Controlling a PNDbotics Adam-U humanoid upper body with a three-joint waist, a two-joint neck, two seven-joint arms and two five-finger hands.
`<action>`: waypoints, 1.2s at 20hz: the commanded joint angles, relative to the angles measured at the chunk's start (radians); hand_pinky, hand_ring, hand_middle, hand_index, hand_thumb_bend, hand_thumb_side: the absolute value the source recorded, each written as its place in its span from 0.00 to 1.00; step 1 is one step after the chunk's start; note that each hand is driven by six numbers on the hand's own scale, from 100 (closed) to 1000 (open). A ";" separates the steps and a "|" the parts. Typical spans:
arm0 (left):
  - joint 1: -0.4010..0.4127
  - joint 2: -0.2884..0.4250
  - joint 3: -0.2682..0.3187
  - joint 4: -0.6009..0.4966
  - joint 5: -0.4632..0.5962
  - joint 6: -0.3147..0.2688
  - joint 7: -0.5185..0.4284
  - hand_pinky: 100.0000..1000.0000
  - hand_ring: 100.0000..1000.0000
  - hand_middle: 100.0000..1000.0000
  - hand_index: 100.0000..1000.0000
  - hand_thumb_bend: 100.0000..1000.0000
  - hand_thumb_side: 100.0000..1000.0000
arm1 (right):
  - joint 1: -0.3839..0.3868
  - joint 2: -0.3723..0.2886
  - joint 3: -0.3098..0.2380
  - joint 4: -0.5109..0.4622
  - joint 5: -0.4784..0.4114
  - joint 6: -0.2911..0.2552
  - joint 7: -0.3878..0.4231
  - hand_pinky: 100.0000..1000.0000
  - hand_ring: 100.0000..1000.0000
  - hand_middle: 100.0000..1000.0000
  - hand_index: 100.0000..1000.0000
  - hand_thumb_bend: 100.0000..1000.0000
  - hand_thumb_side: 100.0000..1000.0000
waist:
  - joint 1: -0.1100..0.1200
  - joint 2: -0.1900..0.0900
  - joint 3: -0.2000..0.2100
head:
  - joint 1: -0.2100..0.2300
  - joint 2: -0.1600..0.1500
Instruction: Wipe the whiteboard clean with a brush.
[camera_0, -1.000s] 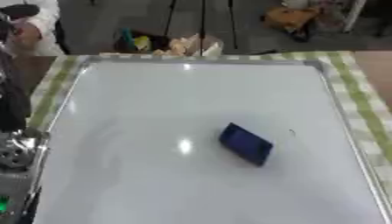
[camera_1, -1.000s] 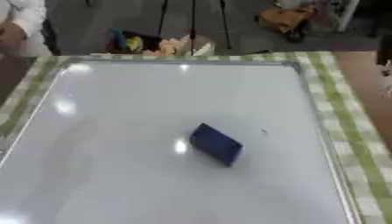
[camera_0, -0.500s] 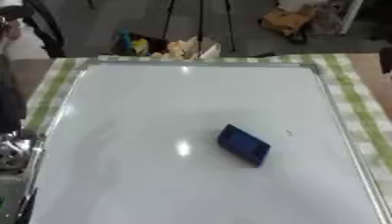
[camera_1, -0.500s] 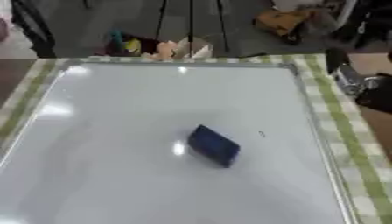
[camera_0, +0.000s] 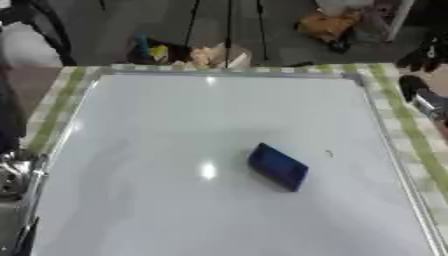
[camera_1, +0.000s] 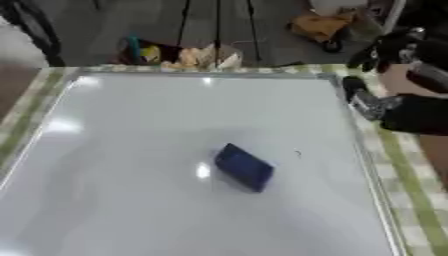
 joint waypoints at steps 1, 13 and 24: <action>-0.005 0.012 -0.008 -0.017 0.006 -0.001 -0.006 0.62 0.76 0.73 0.72 0.05 1.00 | -0.035 -0.014 0.007 -0.015 -0.018 0.039 0.088 0.70 0.68 0.62 0.83 0.17 0.98 | -0.004 -0.027 0.003 | -0.005 -0.009; -0.008 0.004 -0.014 -0.017 0.013 -0.002 -0.013 0.62 0.76 0.73 0.72 0.05 1.00 | -0.124 0.066 0.097 -0.015 0.046 0.172 0.270 0.73 0.72 0.63 0.88 0.47 0.89 | -0.007 -0.029 0.018 | -0.014 -0.007; -0.011 0.001 -0.017 -0.017 0.017 -0.003 -0.018 0.62 0.76 0.73 0.72 0.05 1.00 | -0.204 0.197 0.164 0.087 0.118 0.242 0.326 0.74 0.73 0.63 0.88 0.55 0.86 | -0.008 -0.033 0.028 | -0.018 0.002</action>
